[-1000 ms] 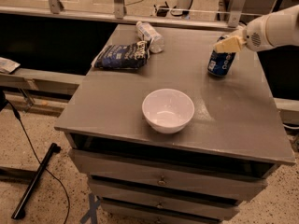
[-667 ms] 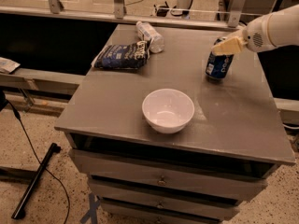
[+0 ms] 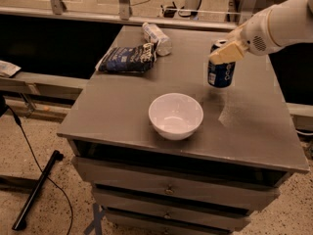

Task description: Move pepsi can near white bowl

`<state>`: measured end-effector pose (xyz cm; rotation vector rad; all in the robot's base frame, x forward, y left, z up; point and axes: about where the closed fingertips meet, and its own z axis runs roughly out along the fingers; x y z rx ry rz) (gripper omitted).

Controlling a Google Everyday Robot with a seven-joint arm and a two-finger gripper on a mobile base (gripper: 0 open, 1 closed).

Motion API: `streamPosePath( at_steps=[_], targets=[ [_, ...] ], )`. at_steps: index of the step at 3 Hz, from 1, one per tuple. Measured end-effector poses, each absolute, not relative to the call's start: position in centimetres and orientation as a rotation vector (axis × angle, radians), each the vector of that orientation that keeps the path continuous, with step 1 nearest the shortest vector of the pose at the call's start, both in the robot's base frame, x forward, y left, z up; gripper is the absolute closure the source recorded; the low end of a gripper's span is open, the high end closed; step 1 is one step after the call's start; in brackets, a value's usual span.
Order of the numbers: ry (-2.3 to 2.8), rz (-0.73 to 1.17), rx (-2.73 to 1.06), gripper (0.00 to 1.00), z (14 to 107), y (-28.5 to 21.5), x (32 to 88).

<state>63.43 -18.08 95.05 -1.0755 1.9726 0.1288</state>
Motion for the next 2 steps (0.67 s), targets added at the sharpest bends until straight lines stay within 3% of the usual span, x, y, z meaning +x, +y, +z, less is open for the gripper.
streamPosePath(
  at_steps=[2],
  targets=[
    [1.885, 0.201, -1.101, 1.00, 95.1, -16.6, 63.0]
  ],
)
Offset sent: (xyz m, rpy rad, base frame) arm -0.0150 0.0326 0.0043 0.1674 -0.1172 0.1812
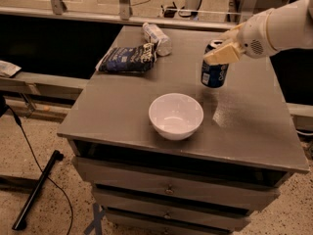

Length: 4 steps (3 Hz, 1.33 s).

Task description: Move pepsi can near white bowl

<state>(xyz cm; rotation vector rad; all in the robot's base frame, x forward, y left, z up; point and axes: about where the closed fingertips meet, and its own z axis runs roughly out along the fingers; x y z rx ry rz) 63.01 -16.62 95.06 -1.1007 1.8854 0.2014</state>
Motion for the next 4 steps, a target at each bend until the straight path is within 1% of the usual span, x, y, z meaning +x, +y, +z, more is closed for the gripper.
streamPosePath(
  at_steps=[3, 4],
  targets=[
    [1.672, 0.364, -1.282, 1.00, 93.2, -9.9, 59.1],
    [1.641, 0.408, -1.341, 0.82, 93.2, -8.4, 57.7]
  ],
)
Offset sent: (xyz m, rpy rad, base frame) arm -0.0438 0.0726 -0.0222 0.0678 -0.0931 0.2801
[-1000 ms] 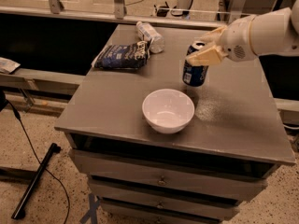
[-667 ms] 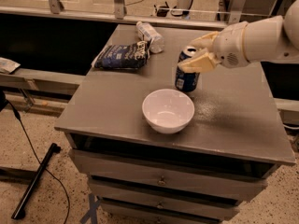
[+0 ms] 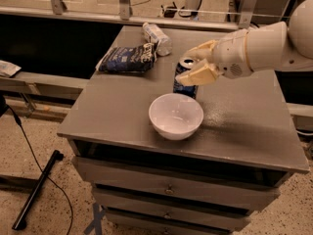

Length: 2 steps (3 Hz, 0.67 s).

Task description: Move pepsi can near white bowl

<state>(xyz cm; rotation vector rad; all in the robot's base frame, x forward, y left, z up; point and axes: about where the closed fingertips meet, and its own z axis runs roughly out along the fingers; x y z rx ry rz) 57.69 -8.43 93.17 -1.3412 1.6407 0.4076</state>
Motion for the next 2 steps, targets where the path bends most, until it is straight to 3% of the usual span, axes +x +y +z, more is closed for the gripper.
streamPosePath(
  at_steps=[2],
  targets=[
    [1.638, 0.410, -1.347, 0.36, 93.17, -8.04, 57.65]
  ],
)
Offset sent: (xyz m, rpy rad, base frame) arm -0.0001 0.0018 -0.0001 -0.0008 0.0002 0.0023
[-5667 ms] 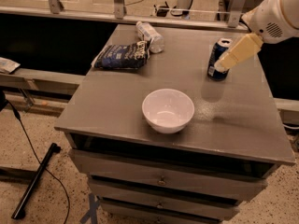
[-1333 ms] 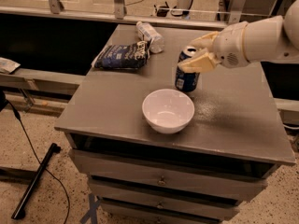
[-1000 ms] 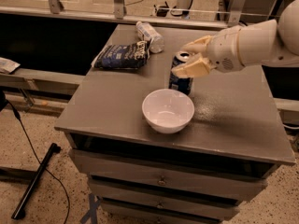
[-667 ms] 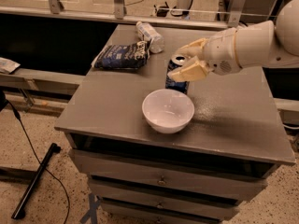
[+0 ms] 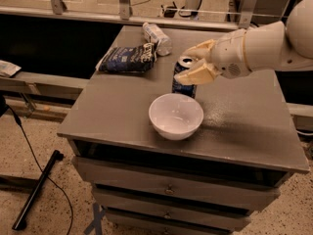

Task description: Move pepsi can near white bowl

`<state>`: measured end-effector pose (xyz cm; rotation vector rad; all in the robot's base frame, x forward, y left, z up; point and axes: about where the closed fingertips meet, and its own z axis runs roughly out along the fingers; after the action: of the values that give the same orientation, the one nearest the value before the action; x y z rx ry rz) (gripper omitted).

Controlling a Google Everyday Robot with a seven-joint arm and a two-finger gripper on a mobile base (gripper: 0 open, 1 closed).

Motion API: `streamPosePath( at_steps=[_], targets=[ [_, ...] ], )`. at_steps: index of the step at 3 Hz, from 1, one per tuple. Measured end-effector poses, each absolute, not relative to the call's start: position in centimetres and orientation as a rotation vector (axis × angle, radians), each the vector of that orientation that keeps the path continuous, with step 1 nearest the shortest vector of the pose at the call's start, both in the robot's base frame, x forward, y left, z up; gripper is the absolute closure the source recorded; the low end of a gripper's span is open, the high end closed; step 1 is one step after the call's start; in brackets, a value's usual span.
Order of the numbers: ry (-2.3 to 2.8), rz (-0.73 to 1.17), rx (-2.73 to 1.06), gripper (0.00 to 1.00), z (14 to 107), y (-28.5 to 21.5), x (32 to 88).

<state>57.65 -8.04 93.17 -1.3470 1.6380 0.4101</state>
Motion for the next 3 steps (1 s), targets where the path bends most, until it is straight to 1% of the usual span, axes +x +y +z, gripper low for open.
streamPosePath(
  at_steps=[1, 2, 3],
  targets=[
    [1.636, 0.412, -1.351, 0.13, 93.17, -7.82, 57.61],
    [1.634, 0.414, -1.354, 0.00, 93.18, -7.61, 57.58],
    [1.634, 0.414, -1.354, 0.00, 93.18, -7.60, 57.58]
  ],
)
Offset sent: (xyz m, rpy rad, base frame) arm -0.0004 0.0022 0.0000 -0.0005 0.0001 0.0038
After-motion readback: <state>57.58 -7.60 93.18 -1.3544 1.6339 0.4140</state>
